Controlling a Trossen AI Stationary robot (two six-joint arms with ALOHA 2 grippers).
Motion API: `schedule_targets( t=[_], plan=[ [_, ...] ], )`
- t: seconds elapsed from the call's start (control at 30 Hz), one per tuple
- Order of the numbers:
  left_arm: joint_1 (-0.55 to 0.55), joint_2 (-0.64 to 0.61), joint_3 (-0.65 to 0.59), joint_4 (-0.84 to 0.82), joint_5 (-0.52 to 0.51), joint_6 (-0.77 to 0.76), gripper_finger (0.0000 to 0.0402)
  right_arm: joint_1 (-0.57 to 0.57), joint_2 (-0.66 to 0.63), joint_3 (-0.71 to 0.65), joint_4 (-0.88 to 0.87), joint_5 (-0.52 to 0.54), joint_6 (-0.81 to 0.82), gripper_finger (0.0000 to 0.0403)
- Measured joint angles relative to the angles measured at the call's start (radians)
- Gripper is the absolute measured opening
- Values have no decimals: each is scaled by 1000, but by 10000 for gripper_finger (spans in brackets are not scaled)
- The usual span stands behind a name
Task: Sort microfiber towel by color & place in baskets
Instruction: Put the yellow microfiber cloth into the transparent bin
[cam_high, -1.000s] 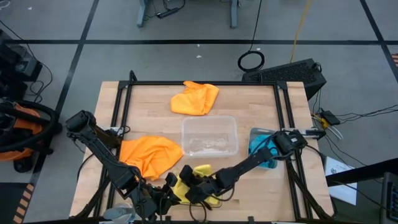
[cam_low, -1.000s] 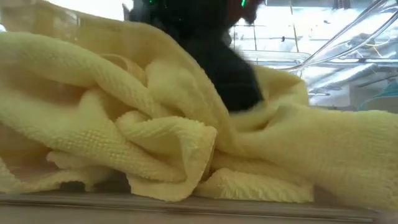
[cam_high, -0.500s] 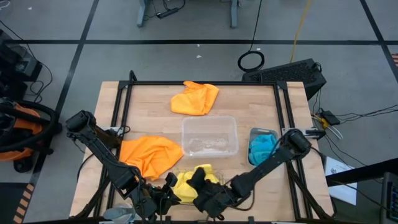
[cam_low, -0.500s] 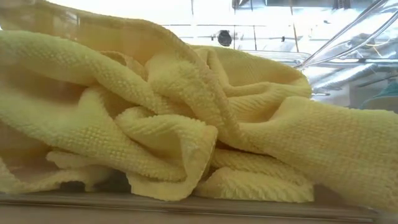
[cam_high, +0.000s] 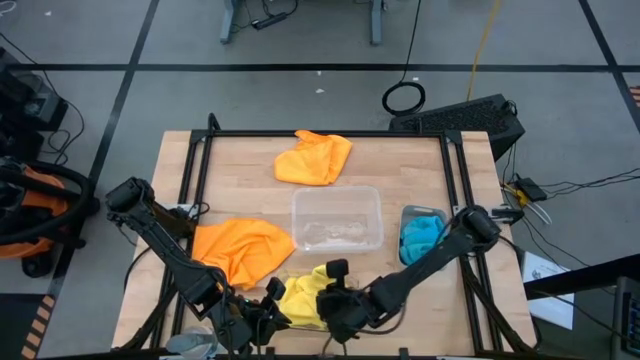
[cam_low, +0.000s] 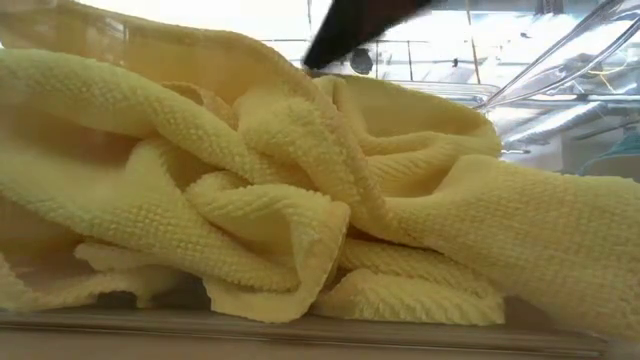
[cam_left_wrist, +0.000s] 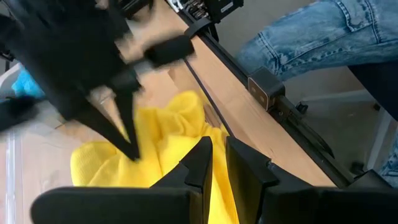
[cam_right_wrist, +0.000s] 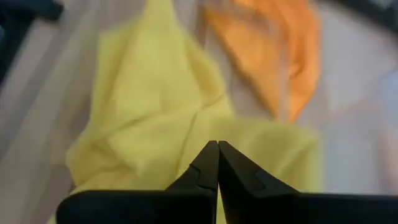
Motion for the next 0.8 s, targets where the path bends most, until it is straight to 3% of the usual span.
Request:
schedule_targets(
  t=[0.27, 0.53, 0.8],
  plan=[
    [0, 0, 0, 2, 0, 1, 54, -54, 90, 0, 0, -181, 107, 0],
    [0, 0, 0, 2, 0, 0, 54, -72, 94, 1, -4, -229, 57, 0],
    [0, 0, 0, 2, 0, -1, 54, -73, 93, 115, -147, -281, 8, 0]
  ],
)
